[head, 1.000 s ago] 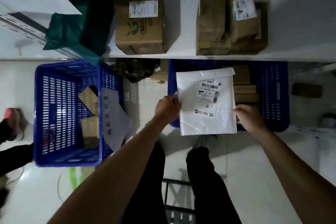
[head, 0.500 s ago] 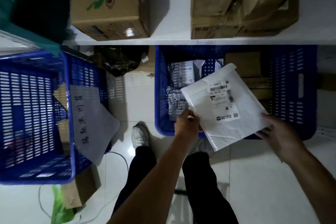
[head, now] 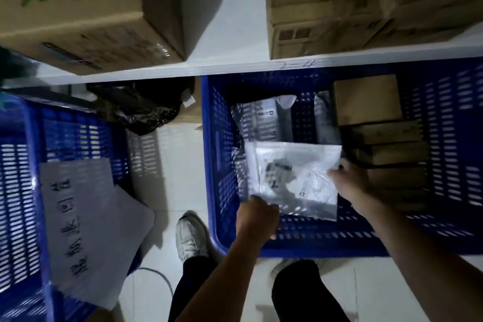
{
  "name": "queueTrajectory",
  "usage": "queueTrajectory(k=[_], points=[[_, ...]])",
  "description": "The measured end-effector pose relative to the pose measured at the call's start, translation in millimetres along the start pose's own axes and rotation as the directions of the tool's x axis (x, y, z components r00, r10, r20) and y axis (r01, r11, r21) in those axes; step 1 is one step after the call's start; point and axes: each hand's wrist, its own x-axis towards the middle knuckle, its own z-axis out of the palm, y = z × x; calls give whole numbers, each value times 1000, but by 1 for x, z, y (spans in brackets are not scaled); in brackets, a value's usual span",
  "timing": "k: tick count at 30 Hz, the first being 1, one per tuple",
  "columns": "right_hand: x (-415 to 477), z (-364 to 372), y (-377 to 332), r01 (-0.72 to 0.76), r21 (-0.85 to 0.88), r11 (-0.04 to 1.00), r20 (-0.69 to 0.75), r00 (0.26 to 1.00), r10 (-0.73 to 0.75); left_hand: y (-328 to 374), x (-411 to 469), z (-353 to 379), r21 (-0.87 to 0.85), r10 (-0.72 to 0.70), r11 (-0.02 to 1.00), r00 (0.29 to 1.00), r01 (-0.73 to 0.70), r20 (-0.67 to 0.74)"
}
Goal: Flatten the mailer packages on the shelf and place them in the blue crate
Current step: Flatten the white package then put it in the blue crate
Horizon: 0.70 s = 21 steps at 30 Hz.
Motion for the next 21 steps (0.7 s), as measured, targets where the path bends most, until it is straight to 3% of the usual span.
queueTrajectory(k=[4,6,9,10,12,14,15,17,19,21], points=[[36,47,5,-40,-37,999,93,995,44,6,37,-3,344,189,922,982,-178,3],[50,65,10,-26,-53,998,131,991,32,6,50,-3,352,203,914,979,-201,33],[55,75,12,79,-222,972,174,984,-41,-2,74,2,399,188,897,981,-190,44],[53,76,12,115,-289,950,144,987,-76,-3,79,1,422,184,887,982,-187,48],[49,75,12,155,-406,901,-60,979,-195,-5,87,0,483,197,853,979,-199,57],[48,74,15,256,-441,861,-221,898,-380,-8,97,-1,598,251,761,964,-252,86],[47,75,13,333,-444,832,-203,867,-455,-11,102,-3,632,293,725,953,-274,76],[47,81,12,431,-423,797,-11,877,-480,-17,116,-6,617,366,717,928,-325,63],[49,91,12,401,-389,829,238,913,-330,-20,132,-9,619,405,689,909,-377,103],[57,103,16,297,-295,908,355,916,-185,-22,143,-9,662,356,649,919,-374,170]])
